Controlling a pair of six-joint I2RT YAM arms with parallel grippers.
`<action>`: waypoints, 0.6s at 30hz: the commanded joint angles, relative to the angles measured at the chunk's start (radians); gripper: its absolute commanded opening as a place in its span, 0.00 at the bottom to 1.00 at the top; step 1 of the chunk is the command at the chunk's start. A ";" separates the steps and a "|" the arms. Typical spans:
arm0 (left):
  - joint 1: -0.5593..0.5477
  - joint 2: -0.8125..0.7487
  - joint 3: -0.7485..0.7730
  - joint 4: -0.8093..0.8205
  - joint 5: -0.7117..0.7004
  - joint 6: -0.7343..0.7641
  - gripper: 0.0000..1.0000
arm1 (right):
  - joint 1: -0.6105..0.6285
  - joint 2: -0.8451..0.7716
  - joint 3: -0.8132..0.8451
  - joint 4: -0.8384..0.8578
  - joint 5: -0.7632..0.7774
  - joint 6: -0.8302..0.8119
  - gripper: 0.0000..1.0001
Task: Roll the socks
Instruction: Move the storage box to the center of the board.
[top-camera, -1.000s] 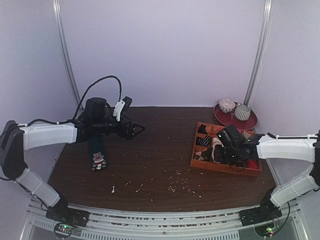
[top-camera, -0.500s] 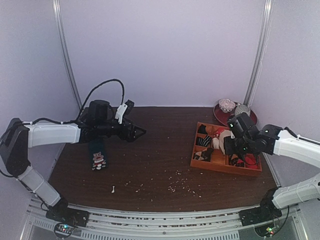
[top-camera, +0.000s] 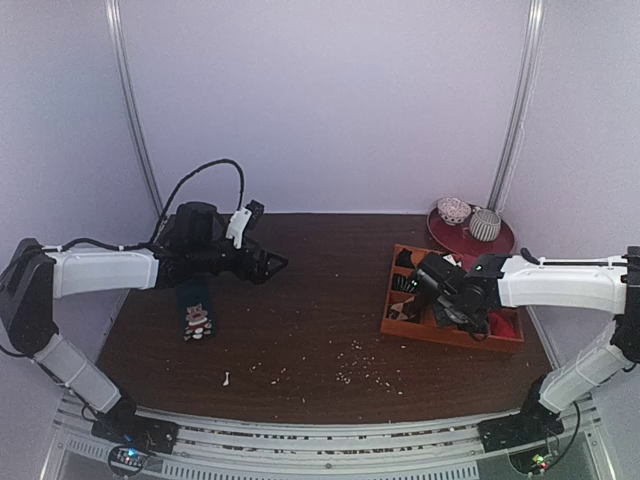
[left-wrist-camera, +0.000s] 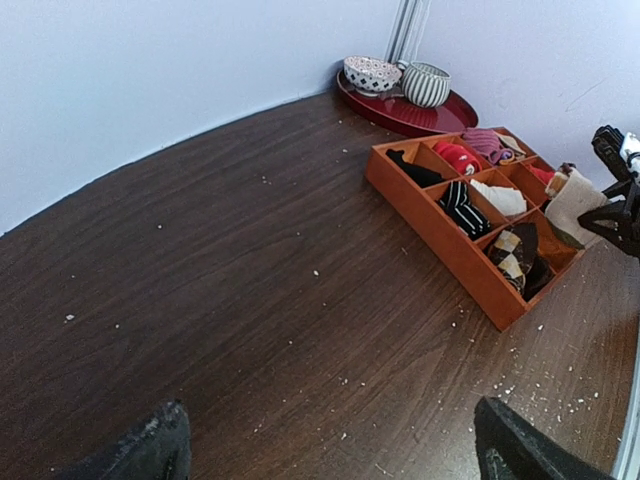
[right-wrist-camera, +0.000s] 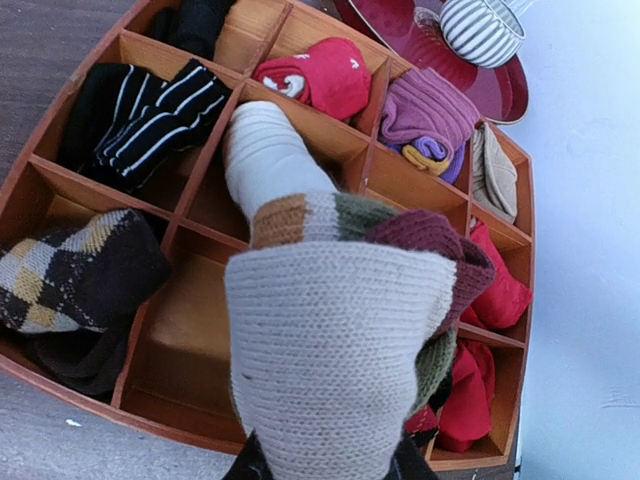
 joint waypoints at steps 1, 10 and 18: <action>0.001 -0.026 -0.018 0.052 -0.001 -0.007 0.98 | 0.028 0.032 0.039 -0.117 0.143 0.104 0.00; 0.001 -0.010 -0.013 0.050 0.016 -0.004 0.98 | 0.014 -0.103 0.025 -0.134 0.133 0.123 0.00; 0.001 -0.016 -0.011 0.044 0.019 -0.007 0.98 | -0.010 0.001 0.017 -0.158 0.174 0.169 0.00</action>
